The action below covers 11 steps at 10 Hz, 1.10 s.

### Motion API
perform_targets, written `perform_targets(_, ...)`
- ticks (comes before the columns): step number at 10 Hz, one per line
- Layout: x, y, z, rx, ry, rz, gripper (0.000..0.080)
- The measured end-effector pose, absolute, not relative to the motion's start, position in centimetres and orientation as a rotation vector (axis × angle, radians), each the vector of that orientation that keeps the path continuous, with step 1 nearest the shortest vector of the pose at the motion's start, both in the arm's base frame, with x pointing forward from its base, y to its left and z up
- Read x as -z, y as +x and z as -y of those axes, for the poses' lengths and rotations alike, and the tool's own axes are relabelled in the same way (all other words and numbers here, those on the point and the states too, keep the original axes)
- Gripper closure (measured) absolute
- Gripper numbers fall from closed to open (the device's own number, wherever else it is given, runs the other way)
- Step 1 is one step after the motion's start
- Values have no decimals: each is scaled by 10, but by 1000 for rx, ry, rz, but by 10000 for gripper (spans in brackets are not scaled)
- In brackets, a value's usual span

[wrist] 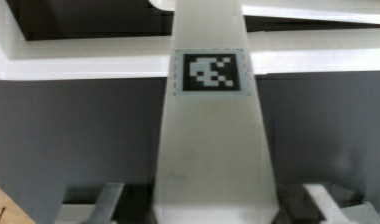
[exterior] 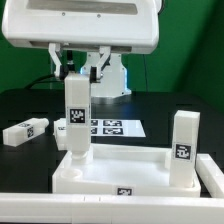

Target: Assemble desk

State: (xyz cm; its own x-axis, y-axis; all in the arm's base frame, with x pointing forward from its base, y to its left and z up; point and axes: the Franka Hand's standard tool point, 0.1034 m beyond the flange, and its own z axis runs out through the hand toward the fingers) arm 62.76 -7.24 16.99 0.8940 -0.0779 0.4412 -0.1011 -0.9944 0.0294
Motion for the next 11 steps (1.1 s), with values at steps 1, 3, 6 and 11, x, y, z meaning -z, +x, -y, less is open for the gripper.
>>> perform_targets(1, -166, 627, 74, -709, 2996, 134, 509)
perform_targets(3, -156, 623, 82, -698, 2985, 123, 509)
perform_targets(6, -153, 622, 83, -690, 2986, 124, 509)
perform_targets(11, -149, 618, 83, -683, 2986, 125, 509)
